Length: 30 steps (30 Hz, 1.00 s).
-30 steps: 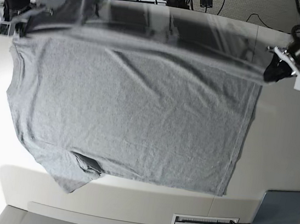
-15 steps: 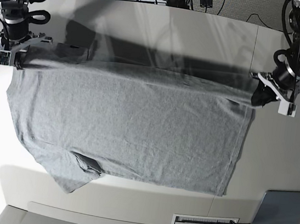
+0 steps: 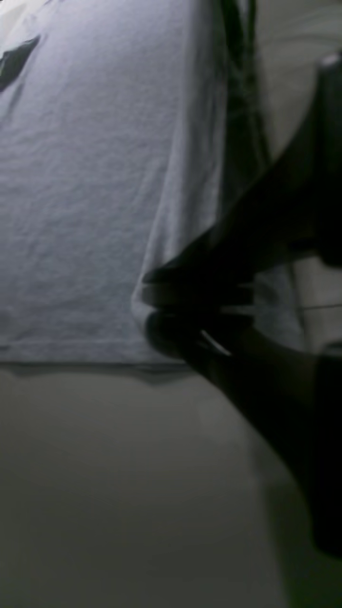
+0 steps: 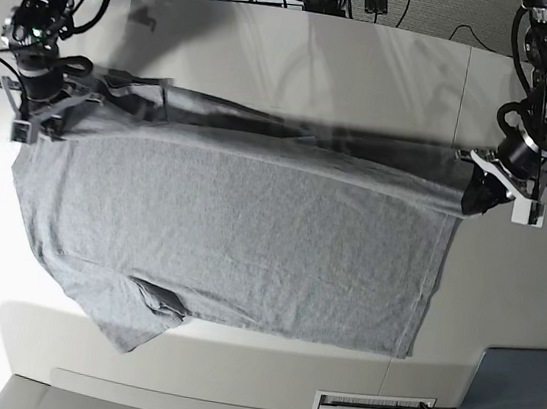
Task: Fold the T-shirt properly
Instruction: 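Lower both grippers, laying the shoulder edge back onto the shirt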
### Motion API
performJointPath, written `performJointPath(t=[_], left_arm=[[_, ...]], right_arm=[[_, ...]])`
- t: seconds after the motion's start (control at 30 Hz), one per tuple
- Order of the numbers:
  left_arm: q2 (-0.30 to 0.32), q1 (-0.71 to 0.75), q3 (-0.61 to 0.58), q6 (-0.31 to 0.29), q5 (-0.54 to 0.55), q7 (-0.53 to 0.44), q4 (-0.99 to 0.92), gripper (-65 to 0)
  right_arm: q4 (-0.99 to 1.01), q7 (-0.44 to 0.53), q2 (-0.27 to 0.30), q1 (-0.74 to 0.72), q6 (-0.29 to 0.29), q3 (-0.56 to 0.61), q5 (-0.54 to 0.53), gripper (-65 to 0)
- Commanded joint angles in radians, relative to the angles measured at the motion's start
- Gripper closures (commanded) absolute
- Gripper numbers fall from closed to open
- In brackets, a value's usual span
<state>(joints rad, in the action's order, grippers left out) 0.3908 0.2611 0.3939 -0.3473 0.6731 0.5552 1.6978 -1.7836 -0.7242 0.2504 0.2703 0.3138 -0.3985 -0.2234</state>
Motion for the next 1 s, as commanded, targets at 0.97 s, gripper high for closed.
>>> performJointPath(t=[0.97], left_arm=[[0.005,-0.212,0.007,-0.099,0.014,-0.006,-0.264,0.0]], right_arm=[[0.013,0.079,0.037,-0.033,-0.073,0.042,0.119,0.0]])
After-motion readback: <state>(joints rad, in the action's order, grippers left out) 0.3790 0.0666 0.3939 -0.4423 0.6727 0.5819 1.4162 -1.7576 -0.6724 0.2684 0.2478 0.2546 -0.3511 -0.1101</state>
